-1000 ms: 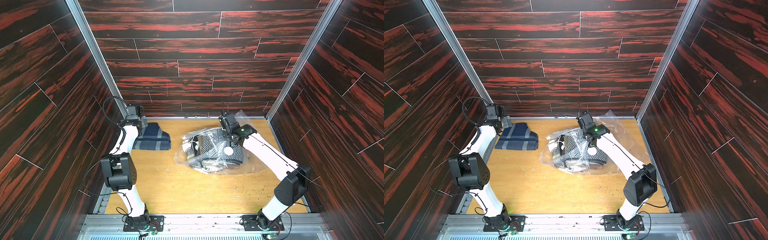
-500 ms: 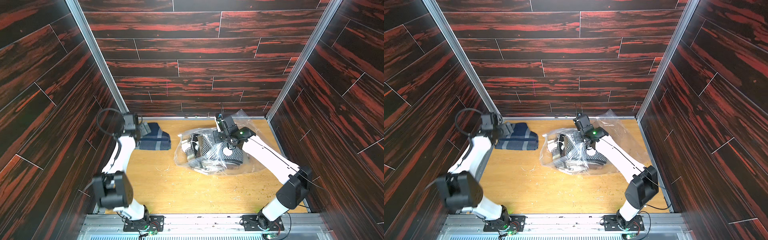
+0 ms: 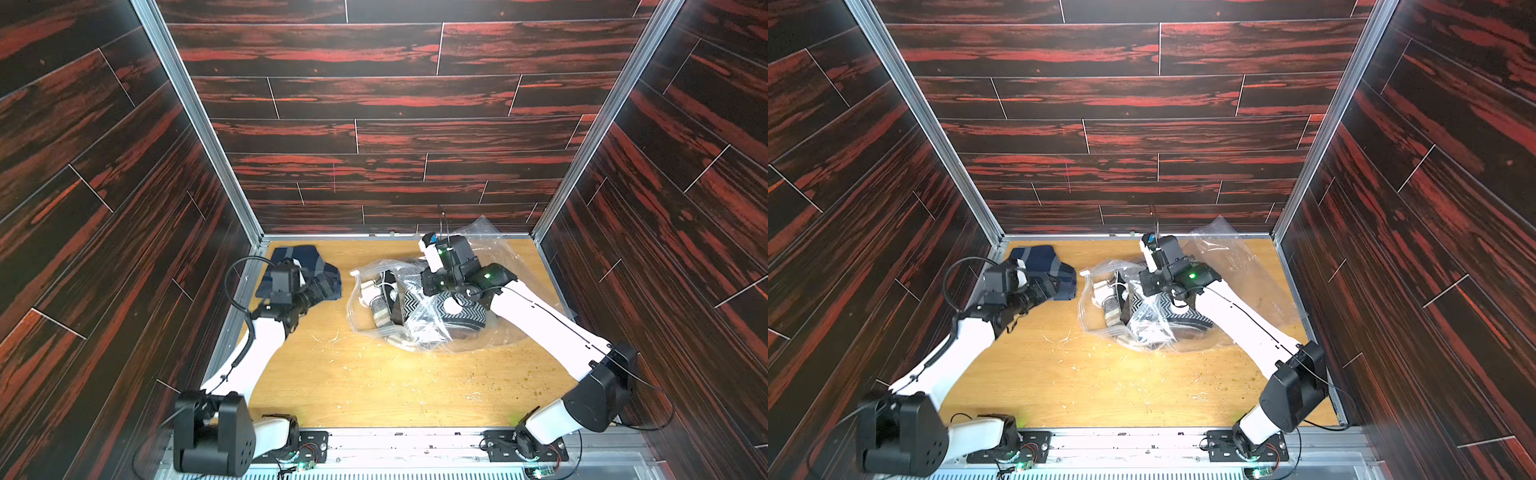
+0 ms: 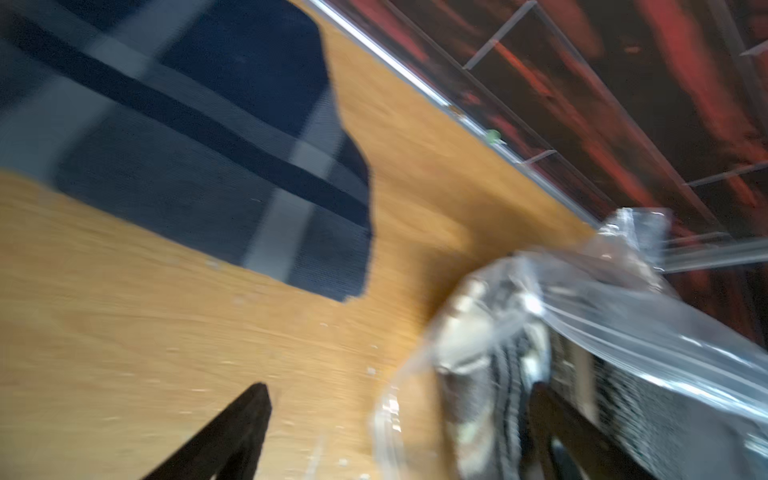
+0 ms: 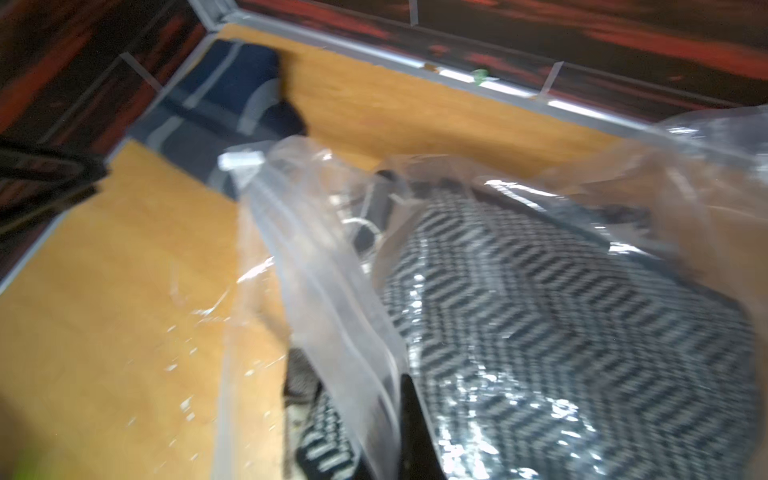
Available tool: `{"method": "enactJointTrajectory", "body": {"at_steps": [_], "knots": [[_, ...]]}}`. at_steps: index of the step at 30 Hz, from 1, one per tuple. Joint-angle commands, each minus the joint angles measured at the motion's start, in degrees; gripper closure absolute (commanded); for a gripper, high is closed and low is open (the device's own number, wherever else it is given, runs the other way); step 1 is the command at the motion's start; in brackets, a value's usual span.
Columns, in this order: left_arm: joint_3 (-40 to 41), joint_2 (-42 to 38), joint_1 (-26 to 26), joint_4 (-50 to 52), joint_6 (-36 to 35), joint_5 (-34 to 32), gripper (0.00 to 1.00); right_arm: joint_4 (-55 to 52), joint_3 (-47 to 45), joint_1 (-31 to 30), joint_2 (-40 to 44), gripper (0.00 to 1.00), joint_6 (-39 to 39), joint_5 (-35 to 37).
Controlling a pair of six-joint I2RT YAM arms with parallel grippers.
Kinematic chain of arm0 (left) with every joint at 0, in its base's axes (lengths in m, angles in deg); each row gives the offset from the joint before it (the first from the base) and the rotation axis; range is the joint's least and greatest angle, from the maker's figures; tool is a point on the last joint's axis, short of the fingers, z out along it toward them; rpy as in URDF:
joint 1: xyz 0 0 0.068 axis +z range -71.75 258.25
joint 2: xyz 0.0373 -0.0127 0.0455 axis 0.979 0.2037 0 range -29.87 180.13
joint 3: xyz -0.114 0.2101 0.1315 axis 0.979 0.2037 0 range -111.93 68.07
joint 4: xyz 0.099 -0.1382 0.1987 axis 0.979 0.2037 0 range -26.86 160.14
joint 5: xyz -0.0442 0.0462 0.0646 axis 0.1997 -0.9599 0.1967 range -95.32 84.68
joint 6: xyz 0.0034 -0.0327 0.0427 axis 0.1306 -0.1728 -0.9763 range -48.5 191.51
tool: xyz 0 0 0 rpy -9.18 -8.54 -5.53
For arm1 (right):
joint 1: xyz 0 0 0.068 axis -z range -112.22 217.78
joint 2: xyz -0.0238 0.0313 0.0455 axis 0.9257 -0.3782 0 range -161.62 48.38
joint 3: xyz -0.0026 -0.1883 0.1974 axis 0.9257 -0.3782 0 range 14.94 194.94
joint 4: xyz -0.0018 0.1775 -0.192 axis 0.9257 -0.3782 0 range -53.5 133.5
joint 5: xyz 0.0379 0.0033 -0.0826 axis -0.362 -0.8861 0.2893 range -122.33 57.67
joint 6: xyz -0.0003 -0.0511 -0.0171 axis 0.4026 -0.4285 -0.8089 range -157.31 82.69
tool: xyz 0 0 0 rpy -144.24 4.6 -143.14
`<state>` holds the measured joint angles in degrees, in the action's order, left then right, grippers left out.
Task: Take the scarf out of the vacuum bag
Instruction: Take out the scarf from the vacuum bag.
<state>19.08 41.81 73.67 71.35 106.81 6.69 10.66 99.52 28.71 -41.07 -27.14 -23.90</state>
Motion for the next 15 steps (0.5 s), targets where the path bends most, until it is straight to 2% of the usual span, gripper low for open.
{"method": "enactJointTrajectory", "body": {"at_steps": [1,10,15], "knots": [[3.4,-4.3,-2.7,-5.8,4.0,4.5,0.03,-0.1,-1.1,-1.6,2.3,1.0,-0.3,-7.1],[12.3,-11.2,-12.6,-9.4,8.0,7.1,0.06,-5.1,-2.4,-3.9,4.1,1.0,2.1,-8.0],[13.2,-11.0,-16.4,-10.8,9.9,8.1,0.07,-5.4,-4.6,-4.0,6.6,1.0,2.9,-11.2]]}}
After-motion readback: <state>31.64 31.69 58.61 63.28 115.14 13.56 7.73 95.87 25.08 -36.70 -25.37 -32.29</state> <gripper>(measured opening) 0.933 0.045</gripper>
